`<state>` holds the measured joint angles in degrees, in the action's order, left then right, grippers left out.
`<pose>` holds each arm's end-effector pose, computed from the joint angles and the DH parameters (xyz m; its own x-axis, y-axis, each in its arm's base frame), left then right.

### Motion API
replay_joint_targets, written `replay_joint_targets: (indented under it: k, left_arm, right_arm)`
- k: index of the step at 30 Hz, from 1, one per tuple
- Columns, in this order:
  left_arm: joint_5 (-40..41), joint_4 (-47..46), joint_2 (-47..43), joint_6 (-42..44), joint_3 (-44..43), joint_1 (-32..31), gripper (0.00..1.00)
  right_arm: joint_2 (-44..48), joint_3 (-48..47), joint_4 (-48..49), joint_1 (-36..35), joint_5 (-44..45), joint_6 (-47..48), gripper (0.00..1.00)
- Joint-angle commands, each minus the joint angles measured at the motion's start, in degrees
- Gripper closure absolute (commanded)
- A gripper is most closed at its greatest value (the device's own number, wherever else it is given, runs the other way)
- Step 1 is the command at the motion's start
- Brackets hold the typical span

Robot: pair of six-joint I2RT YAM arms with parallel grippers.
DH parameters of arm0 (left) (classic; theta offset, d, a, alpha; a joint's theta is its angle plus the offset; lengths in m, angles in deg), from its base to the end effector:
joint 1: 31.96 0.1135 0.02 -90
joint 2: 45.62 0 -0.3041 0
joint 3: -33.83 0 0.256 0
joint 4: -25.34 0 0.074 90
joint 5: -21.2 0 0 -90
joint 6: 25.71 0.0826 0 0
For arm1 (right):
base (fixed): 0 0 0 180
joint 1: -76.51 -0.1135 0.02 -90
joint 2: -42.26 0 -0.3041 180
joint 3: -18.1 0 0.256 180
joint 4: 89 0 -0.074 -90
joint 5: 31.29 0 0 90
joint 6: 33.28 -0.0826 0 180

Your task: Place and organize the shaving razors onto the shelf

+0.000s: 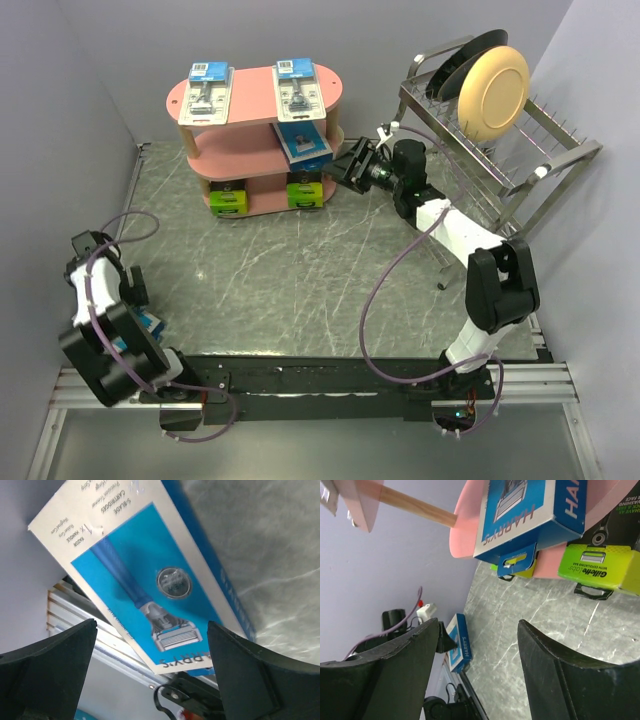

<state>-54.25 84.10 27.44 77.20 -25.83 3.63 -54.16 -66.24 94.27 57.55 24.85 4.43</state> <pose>0.1730 0.1493 0.1985 -0.8944 -0.3741 -0.2452 -0.4371 0.8473 0.3015 0.4061 0.1882 0.3403 -0.7140 0.4493 -0.5369 -0.3689 0.4103 0.8340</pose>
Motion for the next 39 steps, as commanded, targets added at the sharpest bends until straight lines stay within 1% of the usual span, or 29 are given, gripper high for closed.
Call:
replay_joint_targets:
  k: [1,2,3,4,5,6,7,9,11,13,16,18,19,22,23,25,26,29,30,34,35,37,39]
  left_arm:
    - [-1.4,-3.4,-2.8,5.6,5.0,1.8,0.04]
    - [-2.2,-4.1,-2.3,6.4,5.5,2.7,0.04]
    - [-2.7,-4.9,-1.6,7.0,5.8,5.1,0.04]
    - [-6.9,-4.7,0.3,7.9,5.2,6.8,0.04]
    - [-8.5,-4.6,1.5,8.6,4.5,8.7,0.03]
    - [-9.8,-4.3,2.7,9.2,2.6,12.3,0.03]
    - [-13.5,-3.3,5.3,10.0,1.8,14.2,0.03]
    - [-15.1,-2.6,8.1,10.9,0.1,17.5,0.03]
    - [-18.1,-1.7,11.8,11.5,-0.6,18.6,0.03]
    - [-19.5,-1.5,14.6,12.2,-1.8,19.1,0.01]
    - [-21.5,-1.8,16.8,14.2,-2.5,19.0,0.03]
    - [-22.5,-2.7,17.6,14.6,-2.6,18.6,0.01]
    - [-22.8,-2.9,18.1,14.7,-2.6,18.0,0.0]
    - [-22.5,-4.3,17.7,15.0,-1.2,12.2,0.0]
    - [-22.5,-4.9,17.3,15.0,-0.7,8.0,0.01]
    - [-22.3,-6.0,17.3,13.9,0.0,3.9,0.01]
    - [-22.1,-6.3,17.7,13.2,-0.3,0.2,0.01]
    - [-23.2,-5.9,20.8,8.6,-3.3,-3.8,0.01]
    - [-23.5,-5.7,21.9,5.9,-5.5,-4.6,0.01]
    - [-27.6,-4.3,26.2,-0.9,-10.0,-8.2,0.01]
    - [-29.1,-4.4,26.6,-2.1,-10.8,-10.3,0.0]
    - [-29.4,-4.3,27.9,-5.4,-12.9,-12.7,0.0]
    - [-32.1,-4.6,28.6,-8.8,-14.4,-15.2,0.01]
  right_arm:
    - [3.3,0.5,-0.6,-1.2,0.6,2.8,0.28]
    - [3.6,0.4,-0.9,-1.3,0.6,3.1,0.28]
    - [3.7,0.3,-1.2,-2.0,0.6,3.8,0.28]
    - [3.9,0.2,-1.4,-2.3,0.6,4.2,0.28]
    - [4.1,0.1,-1.6,-2.6,0.6,4.5,0.28]
    - [4.3,0.3,-1.8,-2.7,0.7,4.7,0.27]
    - [4.4,0.2,-2.1,-2.9,0.9,4.7,0.27]
    - [4.6,0.6,-2.4,-3.1,1.1,5.2,0.27]
    - [4.7,0.6,-3.0,-3.3,1.4,5.4,0.27]
    - [4.8,0.6,-3.2,-3.4,1.6,5.8,0.27]
    - [5.1,0.7,-3.3,-3.4,2.0,6.3,0.27]
    - [5.1,1.0,-3.3,-3.5,2.1,6.8,0.26]
    - [5.2,1.1,-3.5,-3.5,2.3,6.9,0.26]
    - [5.5,1.6,-4.2,-3.5,3.2,8.1,0.26]
    - [5.5,1.7,-4.5,-3.5,3.5,8.4,0.26]
    - [5.5,2.3,-5.0,-3.5,3.9,9.0,0.26]
    - [5.6,2.4,-5.0,-3.5,3.9,9.0,0.26]
    - [5.8,2.8,-4.7,-3.6,3.4,9.8,0.26]
    - [5.9,2.9,-4.6,-3.7,3.3,10.1,0.26]
    - [5.7,3.6,-3.9,-4.2,1.9,10.8,0.26]
    - [5.6,3.9,-3.7,-4.3,1.8,10.8,0.26]
    - [5.7,4.7,-3.5,-5.0,1.7,10.9,0.25]
    - [6.0,5.2,-3.2,-5.7,1.4,10.8,0.25]
